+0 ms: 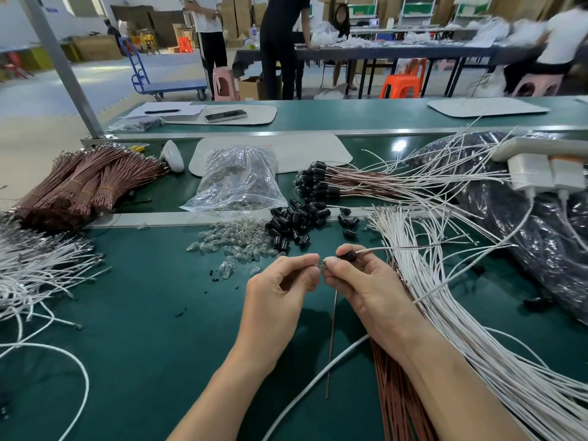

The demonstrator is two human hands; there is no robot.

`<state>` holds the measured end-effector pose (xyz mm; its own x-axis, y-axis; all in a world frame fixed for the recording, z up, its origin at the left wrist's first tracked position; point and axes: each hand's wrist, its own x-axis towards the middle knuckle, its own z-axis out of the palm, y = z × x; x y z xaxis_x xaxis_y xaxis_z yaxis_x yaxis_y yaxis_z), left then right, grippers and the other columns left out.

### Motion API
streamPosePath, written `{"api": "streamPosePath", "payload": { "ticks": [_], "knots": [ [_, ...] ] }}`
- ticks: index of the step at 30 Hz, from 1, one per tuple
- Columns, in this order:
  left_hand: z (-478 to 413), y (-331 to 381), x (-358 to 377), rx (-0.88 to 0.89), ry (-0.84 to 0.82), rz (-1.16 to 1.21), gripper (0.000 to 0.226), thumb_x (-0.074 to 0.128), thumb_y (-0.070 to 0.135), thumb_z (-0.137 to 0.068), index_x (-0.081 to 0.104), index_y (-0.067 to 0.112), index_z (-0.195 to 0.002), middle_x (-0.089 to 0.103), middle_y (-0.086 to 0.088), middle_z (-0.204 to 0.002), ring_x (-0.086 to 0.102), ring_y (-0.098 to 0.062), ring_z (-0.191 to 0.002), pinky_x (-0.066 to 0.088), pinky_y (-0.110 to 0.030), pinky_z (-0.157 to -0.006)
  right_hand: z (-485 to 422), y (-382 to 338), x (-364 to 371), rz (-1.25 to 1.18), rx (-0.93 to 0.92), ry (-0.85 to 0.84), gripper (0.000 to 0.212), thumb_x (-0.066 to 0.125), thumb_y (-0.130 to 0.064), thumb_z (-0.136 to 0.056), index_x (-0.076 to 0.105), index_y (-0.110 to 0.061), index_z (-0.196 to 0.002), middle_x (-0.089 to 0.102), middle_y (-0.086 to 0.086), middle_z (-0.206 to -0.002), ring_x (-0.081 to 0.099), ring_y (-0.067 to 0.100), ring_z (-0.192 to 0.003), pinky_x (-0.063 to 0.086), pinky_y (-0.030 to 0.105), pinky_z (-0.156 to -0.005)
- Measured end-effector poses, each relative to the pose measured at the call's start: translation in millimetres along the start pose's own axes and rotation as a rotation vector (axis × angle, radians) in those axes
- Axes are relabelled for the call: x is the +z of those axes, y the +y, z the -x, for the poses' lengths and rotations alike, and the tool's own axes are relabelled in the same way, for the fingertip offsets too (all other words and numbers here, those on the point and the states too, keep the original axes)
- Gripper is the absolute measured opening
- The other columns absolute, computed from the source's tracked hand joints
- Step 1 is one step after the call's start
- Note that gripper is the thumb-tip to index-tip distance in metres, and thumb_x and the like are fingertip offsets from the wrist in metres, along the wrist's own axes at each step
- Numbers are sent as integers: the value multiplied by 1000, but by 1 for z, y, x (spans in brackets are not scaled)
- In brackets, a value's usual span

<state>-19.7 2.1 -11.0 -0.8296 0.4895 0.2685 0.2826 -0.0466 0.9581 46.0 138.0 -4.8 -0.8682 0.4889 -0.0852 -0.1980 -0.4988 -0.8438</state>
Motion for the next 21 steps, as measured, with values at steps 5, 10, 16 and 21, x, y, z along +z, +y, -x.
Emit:
{"api": "streamPosePath", "payload": {
  "ticks": [5, 10, 16, 21],
  "knots": [
    [-1, 0, -1, -25, -14, 20, 19, 71, 12, -92, 74, 23, -107, 77, 6, -84, 72, -10, -79, 55, -17, -75, 1, -4, 0, 36, 41, -29, 30, 77, -10, -67, 63, -10, -95, 73, 8, -80, 73, 15, -74, 57, 19, -67],
    [-2, -1, -2, -10, -63, -29, 20, 69, 10, -94, 74, 23, -108, 76, 10, -88, 72, -7, -80, 53, -15, -75, 0, -9, -4, 87, 61, -41, 22, 77, -10, -66, 69, -14, -87, 74, 9, -80, 72, 16, -71, 57, 20, -67],
    [-2, -2, -5, 14, -75, -69, 24, 68, 12, -95, 71, 32, -105, 75, 11, -88, 71, -9, -81, 54, -17, -75, 2, -9, -4, 135, 59, -83, 13, 78, -14, -68, 77, -25, -75, 74, 7, -81, 72, 15, -74, 57, 20, -70],
    [-3, -2, -5, 107, -73, -143, 22, 68, 17, -96, 69, 38, -103, 73, 16, -92, 70, -5, -86, 52, -15, -78, 1, -8, -4, 70, 62, -65, 28, 77, -11, -69, 66, -11, -95, 75, 10, -83, 73, 16, -75, 58, 20, -69]
  ]
}}
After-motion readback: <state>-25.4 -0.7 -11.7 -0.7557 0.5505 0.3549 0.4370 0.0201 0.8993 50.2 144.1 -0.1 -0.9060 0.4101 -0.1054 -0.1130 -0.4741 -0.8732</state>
